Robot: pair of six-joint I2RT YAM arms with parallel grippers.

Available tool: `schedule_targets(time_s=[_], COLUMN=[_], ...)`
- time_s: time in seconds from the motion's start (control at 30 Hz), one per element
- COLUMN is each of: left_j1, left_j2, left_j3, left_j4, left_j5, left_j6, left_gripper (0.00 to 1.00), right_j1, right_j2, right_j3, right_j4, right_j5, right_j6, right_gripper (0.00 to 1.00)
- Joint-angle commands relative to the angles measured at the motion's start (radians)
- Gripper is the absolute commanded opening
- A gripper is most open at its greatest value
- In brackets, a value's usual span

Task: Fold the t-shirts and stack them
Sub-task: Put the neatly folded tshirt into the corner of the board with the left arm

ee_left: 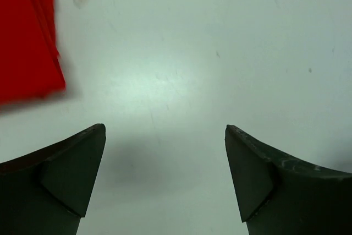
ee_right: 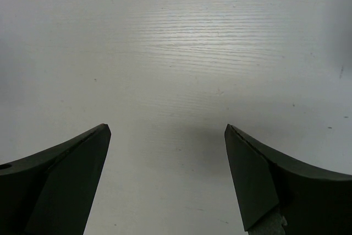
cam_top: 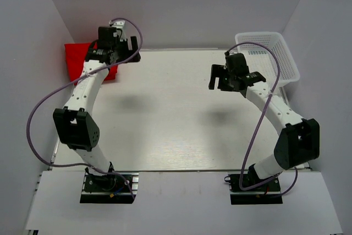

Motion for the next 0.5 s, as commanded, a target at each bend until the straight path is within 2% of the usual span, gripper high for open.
schedule_targets(time_s=[0.0,0.13,0.23,0.47], left_j1=[-0.027,-0.102,-0.159,-0.204], left_j2=[-0.179,-0.305,-0.314,-0.339], left_j3=[-0.175,-0.422,-0.433,-0.433], left_j4=[-0.026,-0.001,-0.030,-0.049], left_j5=[-0.093,-0.133,-0.174,-0.267], left_j6=[-0.128,-0.171,-0.182,-0.196], left_gripper=[1.00,1.00,1.00,1.00], right_j1=[-0.005,-0.005,-0.005,-0.005], right_j2=[-0.084,-0.226,-0.288,-0.341], right_j3=[-0.053,-0.177,-0.227,-0.274], right_j4=[0.013,0.044,0.063,0.106], right_j5=[0.078,0.097,0.109,0.104], right_j6=[0.002,0.008,0.018,0.022], right_gripper=[0.90,0.90,0.90,0.90])
